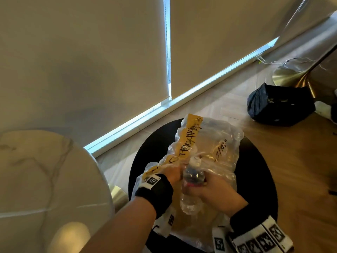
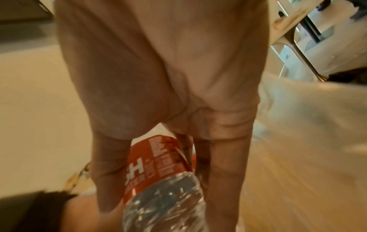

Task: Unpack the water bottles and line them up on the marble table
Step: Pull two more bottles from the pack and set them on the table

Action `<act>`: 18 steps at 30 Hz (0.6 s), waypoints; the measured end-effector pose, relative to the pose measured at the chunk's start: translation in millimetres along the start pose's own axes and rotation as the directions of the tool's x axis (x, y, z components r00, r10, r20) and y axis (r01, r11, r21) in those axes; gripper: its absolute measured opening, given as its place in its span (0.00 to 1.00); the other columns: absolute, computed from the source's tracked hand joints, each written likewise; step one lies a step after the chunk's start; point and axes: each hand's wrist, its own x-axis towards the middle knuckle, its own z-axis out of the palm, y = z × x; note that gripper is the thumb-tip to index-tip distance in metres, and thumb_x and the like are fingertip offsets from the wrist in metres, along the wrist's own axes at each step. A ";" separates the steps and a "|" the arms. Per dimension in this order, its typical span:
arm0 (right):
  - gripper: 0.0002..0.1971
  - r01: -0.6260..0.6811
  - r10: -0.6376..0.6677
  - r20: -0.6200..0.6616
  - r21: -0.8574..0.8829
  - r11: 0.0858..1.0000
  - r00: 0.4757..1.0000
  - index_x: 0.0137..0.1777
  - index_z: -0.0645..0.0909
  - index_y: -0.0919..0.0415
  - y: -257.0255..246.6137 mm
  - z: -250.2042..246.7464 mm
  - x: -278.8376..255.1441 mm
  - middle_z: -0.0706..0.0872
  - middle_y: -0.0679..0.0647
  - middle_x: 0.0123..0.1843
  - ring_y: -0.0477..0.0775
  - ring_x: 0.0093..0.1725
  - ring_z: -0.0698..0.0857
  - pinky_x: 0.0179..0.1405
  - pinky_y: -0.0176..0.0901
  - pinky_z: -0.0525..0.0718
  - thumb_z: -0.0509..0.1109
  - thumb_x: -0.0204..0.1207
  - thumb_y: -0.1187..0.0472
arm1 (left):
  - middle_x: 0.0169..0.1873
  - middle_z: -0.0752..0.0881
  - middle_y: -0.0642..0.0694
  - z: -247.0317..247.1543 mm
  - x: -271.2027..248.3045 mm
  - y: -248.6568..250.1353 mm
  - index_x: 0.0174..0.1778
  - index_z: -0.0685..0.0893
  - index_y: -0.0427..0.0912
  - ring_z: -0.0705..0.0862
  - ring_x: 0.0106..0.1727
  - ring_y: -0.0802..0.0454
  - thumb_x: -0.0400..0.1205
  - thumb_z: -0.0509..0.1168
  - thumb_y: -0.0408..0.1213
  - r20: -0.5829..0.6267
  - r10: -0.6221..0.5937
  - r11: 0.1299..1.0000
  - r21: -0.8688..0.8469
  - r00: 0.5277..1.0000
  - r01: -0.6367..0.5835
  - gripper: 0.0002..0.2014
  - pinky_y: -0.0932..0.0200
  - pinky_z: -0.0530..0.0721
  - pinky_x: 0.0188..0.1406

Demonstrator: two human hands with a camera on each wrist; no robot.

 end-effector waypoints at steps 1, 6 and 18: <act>0.15 -0.004 0.004 0.007 -0.013 1.000 1.000 0.46 0.86 0.38 -5.4 -3.0 -3.0 0.92 0.32 0.38 0.26 0.40 0.88 0.36 0.16 0.79 0.85 0.66 0.59 | 0.44 0.82 0.57 -3.6 -10.3 1.2 0.56 0.74 0.70 0.83 0.45 0.48 0.75 0.48 0.69 -0.022 0.009 1.000 0.002 1.000 -0.009 0.19 0.54 0.82 0.43; 0.20 0.004 0.000 0.093 -0.035 0.999 0.996 0.57 0.86 0.39 -24.8 -16.3 -10.9 0.94 0.46 0.49 0.48 0.49 0.93 0.42 0.56 0.94 0.84 0.65 0.49 | 0.44 0.85 0.62 -2.4 -38.8 -6.4 0.53 0.86 0.58 0.84 0.46 0.62 0.78 0.68 0.52 0.020 0.061 0.972 -0.227 0.998 -0.055 0.10 0.67 0.83 0.45; 0.24 -0.213 0.241 0.313 -0.121 0.970 0.919 0.63 0.84 0.45 -56.1 -35.3 -41.0 0.94 0.54 0.55 0.62 0.58 0.91 0.62 0.69 0.86 0.82 0.66 0.46 | 0.68 0.86 0.49 -38.9 -120.0 -29.9 0.71 0.78 0.58 0.84 0.72 0.48 0.72 0.80 0.24 0.179 0.225 0.702 -0.711 0.958 -0.032 0.36 0.46 0.79 0.78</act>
